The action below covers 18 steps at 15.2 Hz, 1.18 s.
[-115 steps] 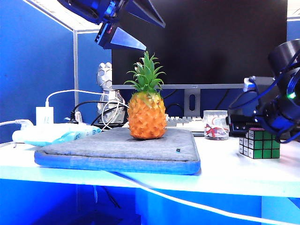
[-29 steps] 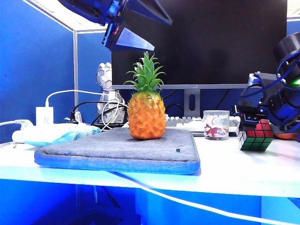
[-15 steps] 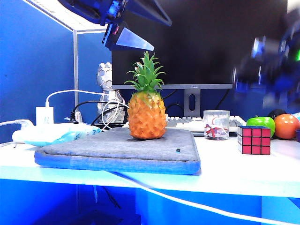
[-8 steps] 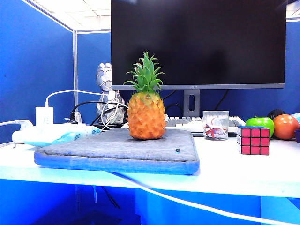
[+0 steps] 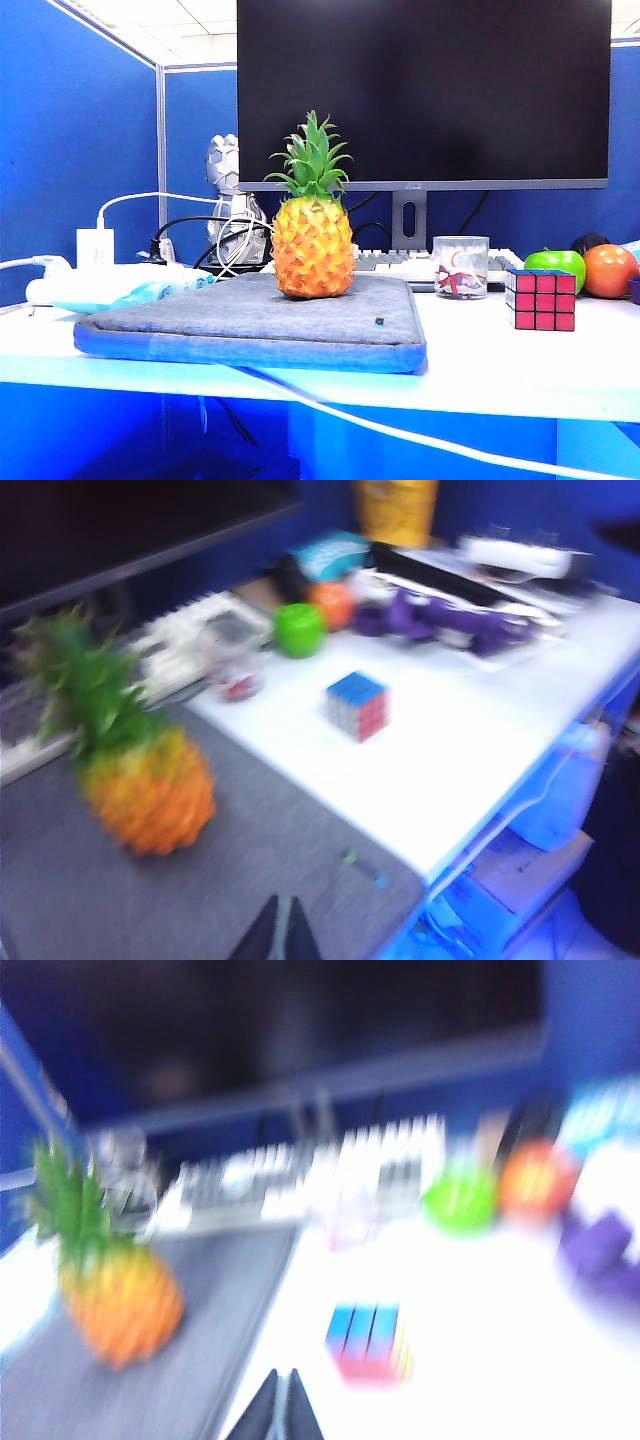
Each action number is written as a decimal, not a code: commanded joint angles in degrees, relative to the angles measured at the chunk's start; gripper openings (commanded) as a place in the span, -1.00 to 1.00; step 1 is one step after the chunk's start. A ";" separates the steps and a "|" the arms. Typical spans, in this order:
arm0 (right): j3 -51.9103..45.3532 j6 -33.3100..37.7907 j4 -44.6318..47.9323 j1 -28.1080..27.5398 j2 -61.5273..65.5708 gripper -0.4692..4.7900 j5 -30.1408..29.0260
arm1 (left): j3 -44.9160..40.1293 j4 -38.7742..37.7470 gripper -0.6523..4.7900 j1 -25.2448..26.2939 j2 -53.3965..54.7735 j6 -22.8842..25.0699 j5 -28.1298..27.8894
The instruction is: Rotate the Rubik's Cube so that its red face is facing towards you.
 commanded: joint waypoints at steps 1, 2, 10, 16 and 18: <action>-10.27 3.63 6.73 5.92 -4.92 -0.79 0.04 | -9.44 4.96 -0.69 -0.04 -5.53 -4.44 -2.84; -14.23 3.58 9.49 9.42 -6.45 -0.79 1.27 | -12.41 7.17 -0.69 -0.04 -7.34 -4.87 -2.89; -22.84 -3.48 8.57 22.32 -8.11 -0.77 14.14 | -27.43 19.43 -0.69 -0.04 -11.65 -5.07 1.01; -22.84 -5.84 9.49 22.29 -8.11 -0.77 18.40 | -31.63 23.89 -0.68 -0.02 -11.45 -4.74 -0.79; -22.84 -5.84 9.22 22.29 -8.11 -0.77 18.67 | -31.61 26.10 -0.68 -0.02 -11.47 -4.92 -0.77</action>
